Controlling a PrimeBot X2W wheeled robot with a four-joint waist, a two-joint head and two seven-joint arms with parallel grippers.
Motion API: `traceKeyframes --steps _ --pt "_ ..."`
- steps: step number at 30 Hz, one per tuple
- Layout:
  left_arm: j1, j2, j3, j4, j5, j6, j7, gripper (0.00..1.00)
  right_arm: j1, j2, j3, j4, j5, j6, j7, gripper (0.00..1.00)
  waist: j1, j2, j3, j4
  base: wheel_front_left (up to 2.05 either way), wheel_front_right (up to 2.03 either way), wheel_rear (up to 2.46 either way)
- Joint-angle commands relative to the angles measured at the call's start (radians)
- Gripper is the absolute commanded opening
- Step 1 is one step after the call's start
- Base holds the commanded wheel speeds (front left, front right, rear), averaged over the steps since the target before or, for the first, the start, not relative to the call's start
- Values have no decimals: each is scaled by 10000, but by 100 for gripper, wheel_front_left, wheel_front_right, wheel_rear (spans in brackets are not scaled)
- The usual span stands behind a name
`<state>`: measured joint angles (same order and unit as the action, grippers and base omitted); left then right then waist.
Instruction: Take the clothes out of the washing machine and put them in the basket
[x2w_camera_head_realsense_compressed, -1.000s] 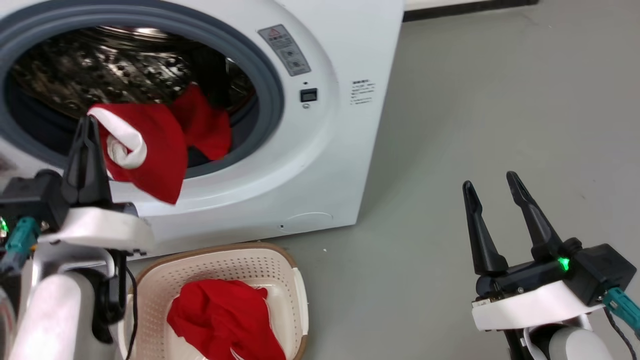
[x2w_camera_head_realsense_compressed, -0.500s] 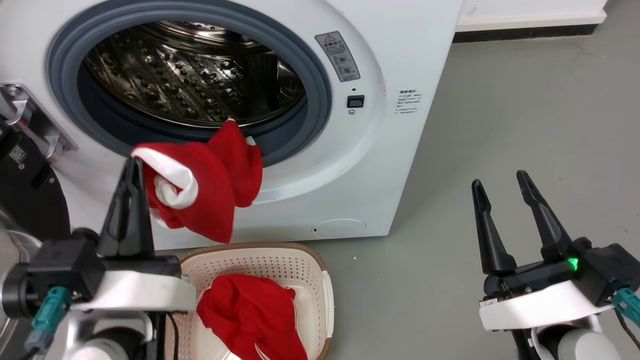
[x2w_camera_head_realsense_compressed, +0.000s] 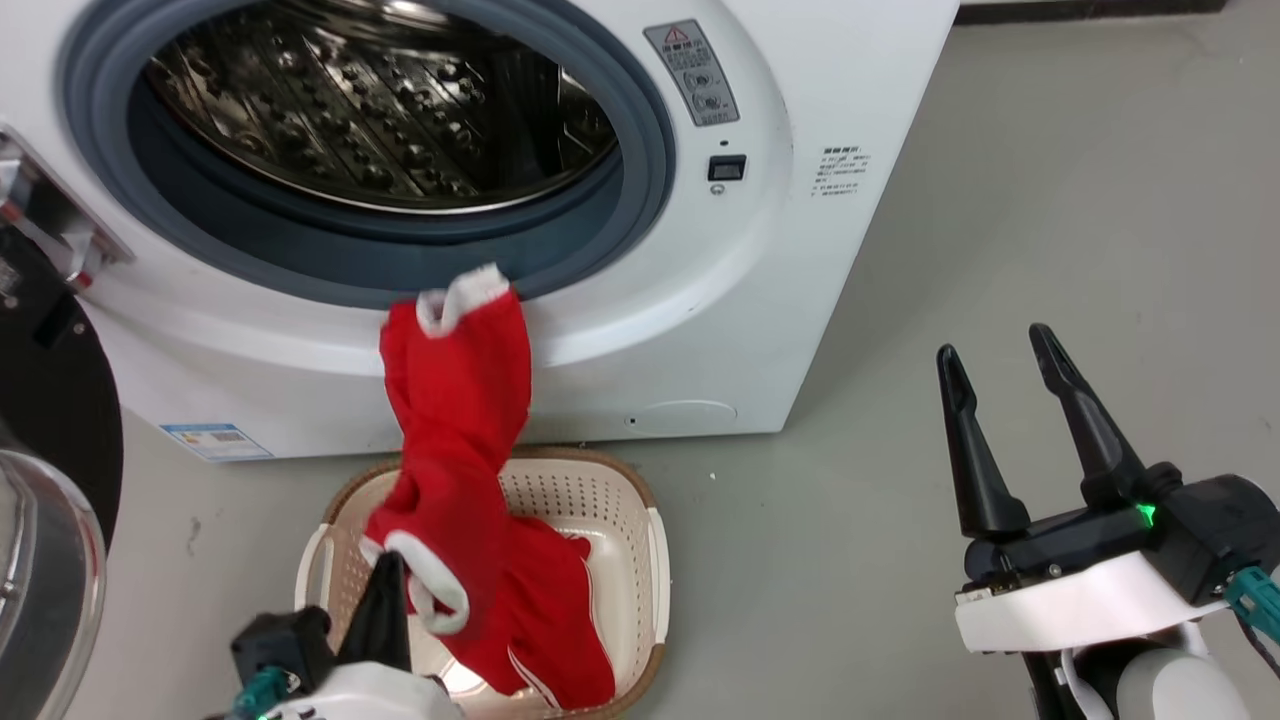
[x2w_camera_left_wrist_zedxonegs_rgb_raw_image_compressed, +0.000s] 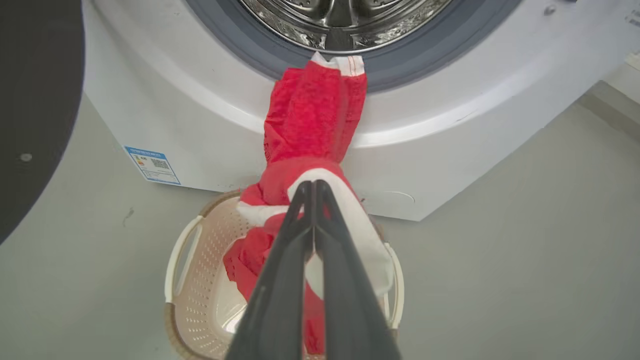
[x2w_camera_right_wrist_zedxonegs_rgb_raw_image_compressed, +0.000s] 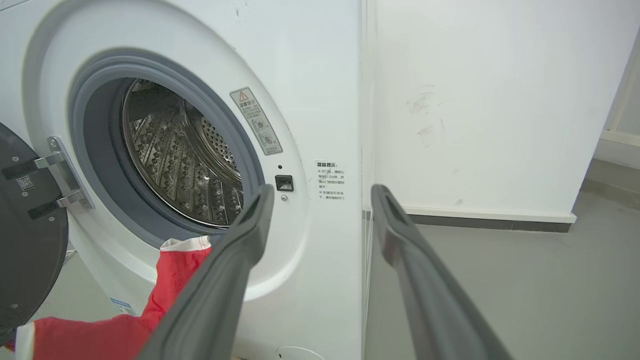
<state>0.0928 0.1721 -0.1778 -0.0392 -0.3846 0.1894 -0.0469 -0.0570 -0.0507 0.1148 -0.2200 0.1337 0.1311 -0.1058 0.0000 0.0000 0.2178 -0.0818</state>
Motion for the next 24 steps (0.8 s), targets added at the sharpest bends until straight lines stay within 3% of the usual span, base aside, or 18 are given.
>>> traceKeyframes --steps 1,11,24 --pt "-232 -114 23 716 -119 -162 -323 0 -166 6 9 -63 -87 -7 28 100 0 0 300 -92 0 0 0" --pt "-2471 -357 187 4994 -429 -997 -1798 0 -712 6 -65 -465 -224 -7 94 100 0 0 1931 -505 0 0 0" --pt "-6004 107 770 9027 -208 -1402 -2192 0 -1534 8 123 -679 2 -7 -345 100 0 0 4184 -1543 0 0 0"
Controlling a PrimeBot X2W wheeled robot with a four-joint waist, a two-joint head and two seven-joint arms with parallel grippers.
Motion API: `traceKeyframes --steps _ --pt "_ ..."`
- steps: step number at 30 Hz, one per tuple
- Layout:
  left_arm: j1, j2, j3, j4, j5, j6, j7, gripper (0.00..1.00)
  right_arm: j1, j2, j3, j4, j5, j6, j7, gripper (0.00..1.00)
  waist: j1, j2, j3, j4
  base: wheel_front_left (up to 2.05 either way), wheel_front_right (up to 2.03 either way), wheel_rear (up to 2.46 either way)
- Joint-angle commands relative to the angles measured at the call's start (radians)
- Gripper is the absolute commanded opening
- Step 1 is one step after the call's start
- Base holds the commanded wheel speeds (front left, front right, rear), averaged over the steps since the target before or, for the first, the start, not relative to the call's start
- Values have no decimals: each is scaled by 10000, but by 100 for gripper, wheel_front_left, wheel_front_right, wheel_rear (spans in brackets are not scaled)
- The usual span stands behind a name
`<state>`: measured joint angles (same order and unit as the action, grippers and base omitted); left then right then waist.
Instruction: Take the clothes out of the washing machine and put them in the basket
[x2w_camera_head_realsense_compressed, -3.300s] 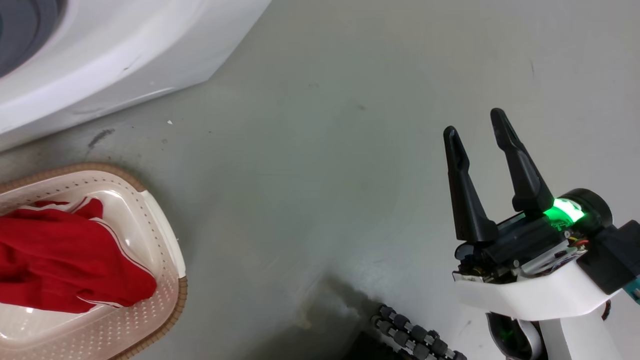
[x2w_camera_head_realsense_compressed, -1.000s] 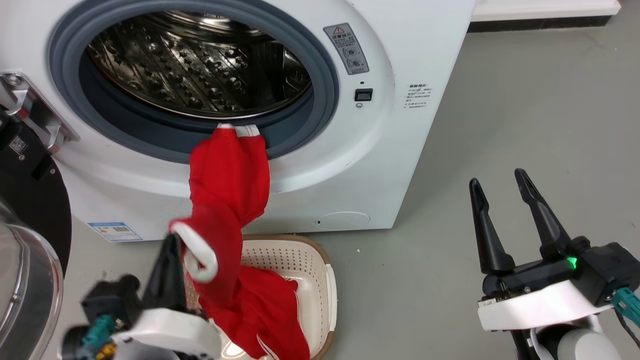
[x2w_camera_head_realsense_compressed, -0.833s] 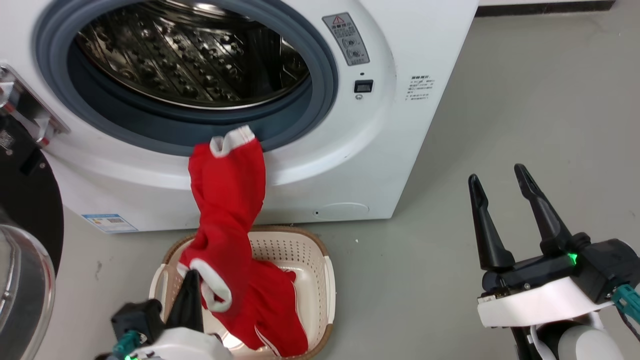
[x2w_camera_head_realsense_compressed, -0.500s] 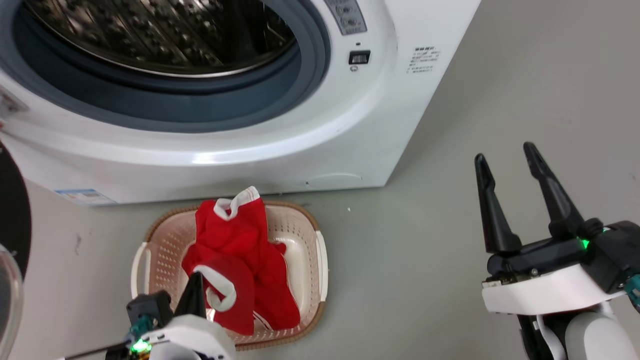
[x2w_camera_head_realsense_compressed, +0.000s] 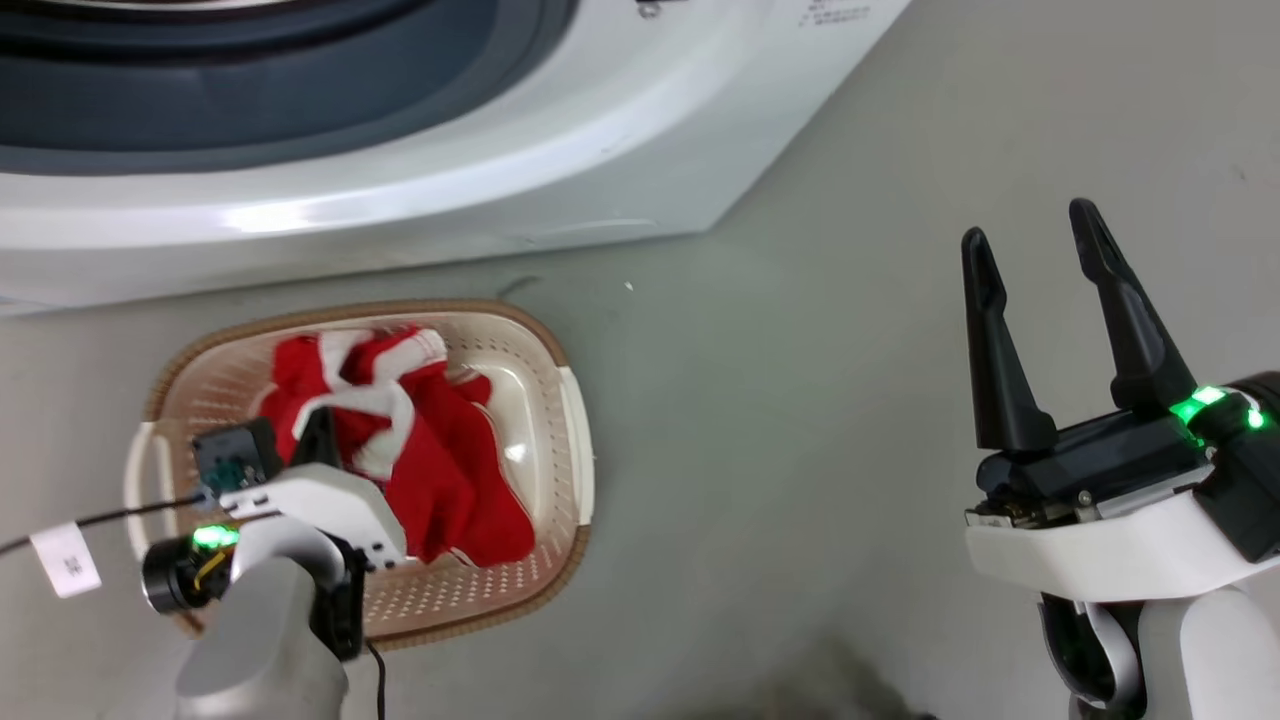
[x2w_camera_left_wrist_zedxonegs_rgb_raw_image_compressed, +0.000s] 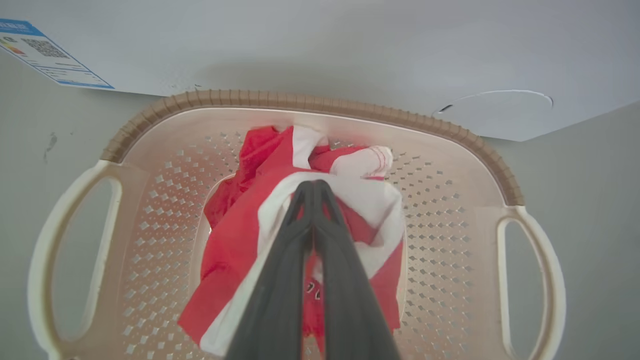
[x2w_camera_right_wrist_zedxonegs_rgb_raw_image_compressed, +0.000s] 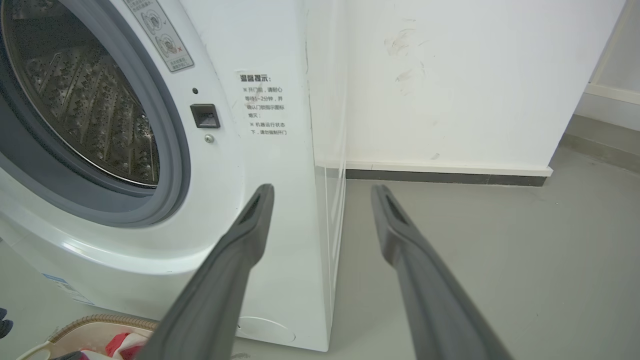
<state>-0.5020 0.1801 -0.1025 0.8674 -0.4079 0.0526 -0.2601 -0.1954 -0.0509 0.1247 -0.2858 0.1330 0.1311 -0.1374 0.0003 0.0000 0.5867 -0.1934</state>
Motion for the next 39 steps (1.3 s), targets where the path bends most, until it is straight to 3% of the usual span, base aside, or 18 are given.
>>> traceKeyframes --steps 1,13,15,16,24,31,39 --pt "-264 88 48 123 118 -44 -62 0 -197 10 42 -31 32 -7 -82 100 -3 0 626 -510 0 0 0" --pt "-1310 210 595 2096 298 -123 -50 0 -388 8 207 44 247 -7 -477 100 -3 0 1493 -1084 0 0 0" --pt "-1418 178 625 2459 257 -146 -50 48 -414 8 242 79 266 -7 -493 100 -3 0 1528 -1116 0 0 0" --pt "-1468 156 643 2641 218 -172 -51 98 -418 8 256 104 272 -7 -512 100 -3 0 1523 -1128 0 0 0" --pt "-1192 -58 893 3058 92 -310 -51 100 -330 8 287 548 222 -7 -535 100 -3 0 712 -1049 0 0 0" --pt "-78 -444 1266 2279 171 -403 -52 100 -129 7 339 1294 271 -7 -489 100 -3 0 -992 -538 0 0 0" --pt "1139 -868 1498 793 711 -585 -52 100 347 4 93 2077 128 -7 -246 100 -3 0 -2661 489 0 0 0"
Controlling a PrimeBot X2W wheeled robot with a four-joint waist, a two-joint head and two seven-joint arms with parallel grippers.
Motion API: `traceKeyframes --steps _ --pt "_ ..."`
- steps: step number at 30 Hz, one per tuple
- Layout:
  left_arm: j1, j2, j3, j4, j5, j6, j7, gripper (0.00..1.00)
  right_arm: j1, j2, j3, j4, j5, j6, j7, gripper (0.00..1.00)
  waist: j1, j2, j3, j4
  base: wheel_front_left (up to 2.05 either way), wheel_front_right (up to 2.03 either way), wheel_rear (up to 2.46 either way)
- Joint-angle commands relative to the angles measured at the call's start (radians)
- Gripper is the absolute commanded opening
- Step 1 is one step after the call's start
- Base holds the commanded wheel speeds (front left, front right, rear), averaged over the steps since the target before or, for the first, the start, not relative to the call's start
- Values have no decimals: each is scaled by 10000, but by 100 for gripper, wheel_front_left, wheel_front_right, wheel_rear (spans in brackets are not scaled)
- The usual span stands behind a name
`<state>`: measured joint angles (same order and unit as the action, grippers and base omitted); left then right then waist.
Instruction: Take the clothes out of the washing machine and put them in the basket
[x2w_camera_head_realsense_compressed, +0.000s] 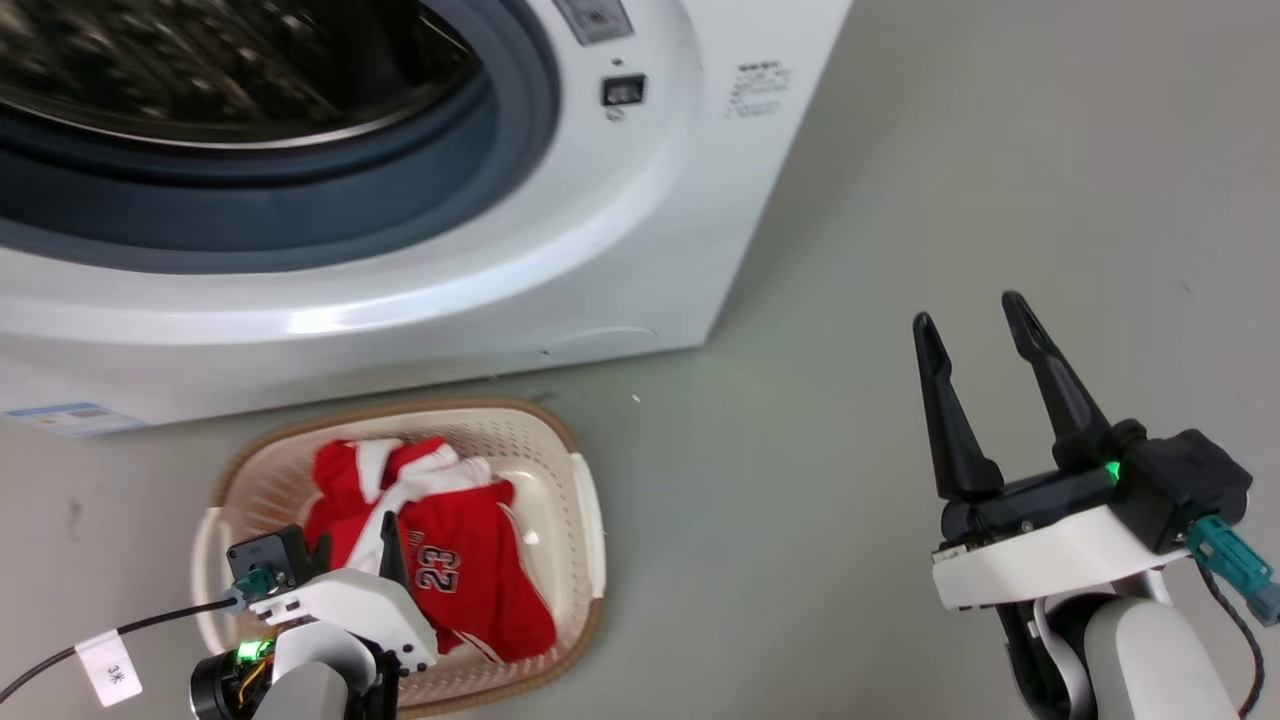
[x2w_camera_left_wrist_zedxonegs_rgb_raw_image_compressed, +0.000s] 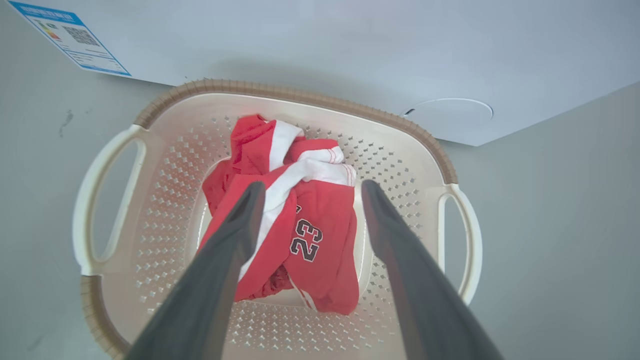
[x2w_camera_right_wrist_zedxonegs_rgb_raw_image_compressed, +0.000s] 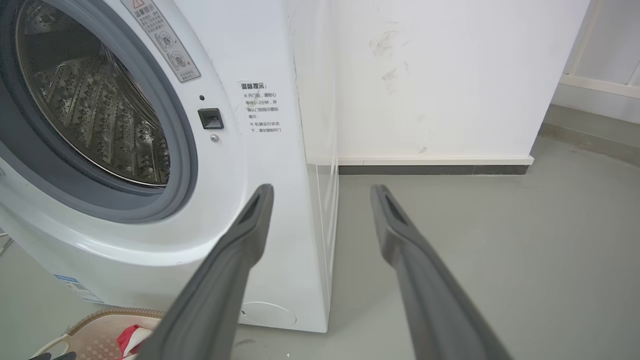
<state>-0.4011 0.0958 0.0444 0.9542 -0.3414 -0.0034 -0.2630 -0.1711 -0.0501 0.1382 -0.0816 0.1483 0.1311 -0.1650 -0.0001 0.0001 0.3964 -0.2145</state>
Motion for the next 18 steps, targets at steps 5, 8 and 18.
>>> traceKeyframes --steps 5,8,18 --pt "779 -253 206 -1513 492 -163 -23 100 460 -4 -259 324 -188 -7 176 100 1 -1 -1570 1322 0 0 0" --pt "1139 -323 283 -2495 810 -208 -23 100 645 -2 -405 402 -250 -7 249 100 1 -1 -1948 1585 0 0 0" --pt "1968 -430 -85 -5870 1888 -188 -24 100 1286 -2 -865 520 -367 -7 343 100 1 -1 -2881 2137 0 0 0"
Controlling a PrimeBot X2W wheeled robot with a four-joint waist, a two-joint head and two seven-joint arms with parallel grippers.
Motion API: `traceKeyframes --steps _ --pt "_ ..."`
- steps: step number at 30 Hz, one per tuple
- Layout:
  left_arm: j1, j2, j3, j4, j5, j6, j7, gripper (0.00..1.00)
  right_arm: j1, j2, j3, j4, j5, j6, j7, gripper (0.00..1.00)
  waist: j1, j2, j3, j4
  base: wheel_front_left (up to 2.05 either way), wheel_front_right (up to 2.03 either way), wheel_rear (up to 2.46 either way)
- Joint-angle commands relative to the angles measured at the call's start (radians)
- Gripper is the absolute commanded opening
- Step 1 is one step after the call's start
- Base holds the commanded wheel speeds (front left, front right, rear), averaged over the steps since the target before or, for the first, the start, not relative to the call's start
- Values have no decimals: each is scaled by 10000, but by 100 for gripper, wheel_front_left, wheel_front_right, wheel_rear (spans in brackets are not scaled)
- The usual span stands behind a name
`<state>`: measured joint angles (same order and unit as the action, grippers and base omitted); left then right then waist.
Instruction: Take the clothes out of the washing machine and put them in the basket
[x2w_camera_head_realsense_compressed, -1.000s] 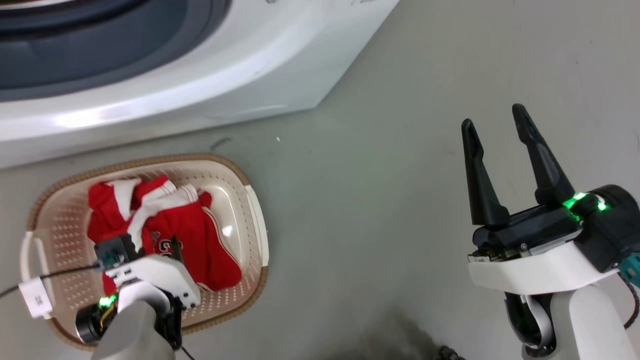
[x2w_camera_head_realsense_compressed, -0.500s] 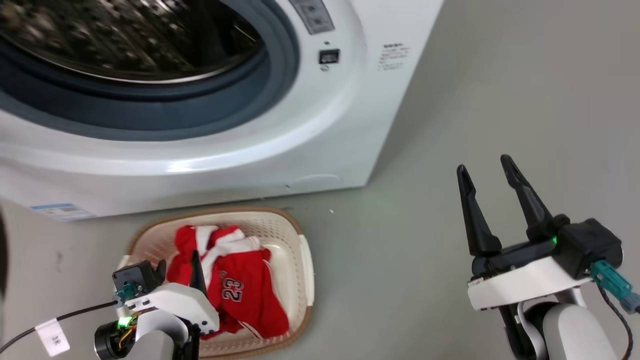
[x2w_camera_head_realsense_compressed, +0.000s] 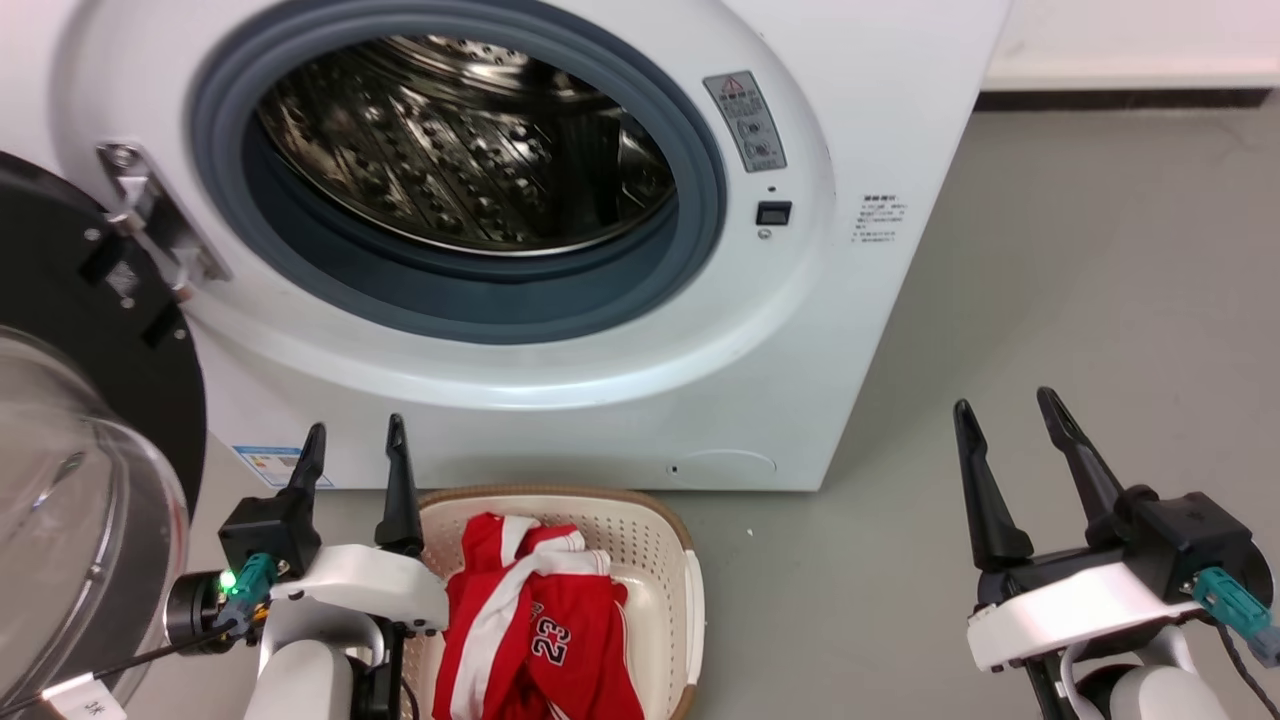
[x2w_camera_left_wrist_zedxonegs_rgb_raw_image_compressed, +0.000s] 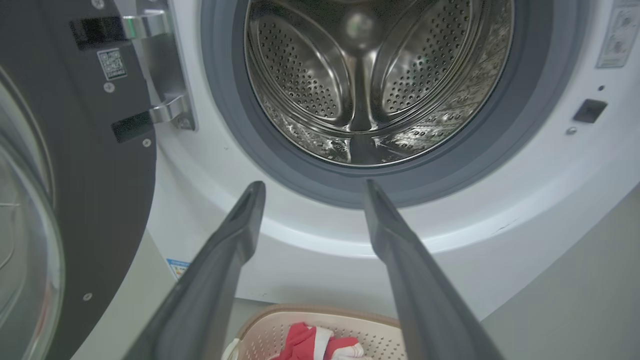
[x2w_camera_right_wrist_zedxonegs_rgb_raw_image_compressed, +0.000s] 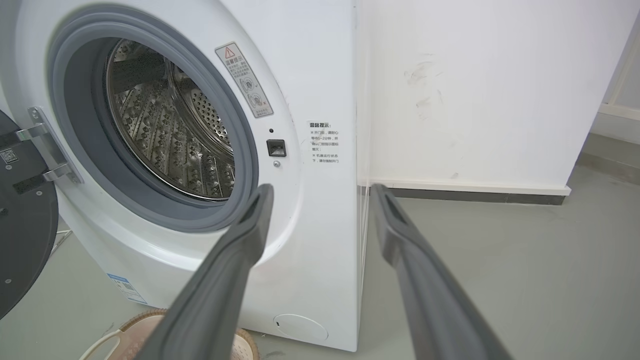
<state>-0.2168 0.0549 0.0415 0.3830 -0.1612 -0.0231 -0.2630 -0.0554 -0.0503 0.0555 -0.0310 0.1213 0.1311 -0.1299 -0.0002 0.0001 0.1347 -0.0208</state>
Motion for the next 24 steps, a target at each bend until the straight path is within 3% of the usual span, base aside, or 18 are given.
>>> traceKeyframes --steps 1,13,24 --pt "208 -25 -144 -433 192 27 -24 100 184 -2 -95 22 -125 -7 -7 100 2 -1 -345 230 0 0 0" --pt "1386 259 -897 -2652 1108 269 627 100 832 0 -640 -150 -782 -7 75 100 2 -1 -1218 193 0 0 0" --pt "2134 574 -587 -2747 886 423 941 100 1257 0 -767 -346 -903 -7 217 100 2 -1 -1471 182 0 0 0"
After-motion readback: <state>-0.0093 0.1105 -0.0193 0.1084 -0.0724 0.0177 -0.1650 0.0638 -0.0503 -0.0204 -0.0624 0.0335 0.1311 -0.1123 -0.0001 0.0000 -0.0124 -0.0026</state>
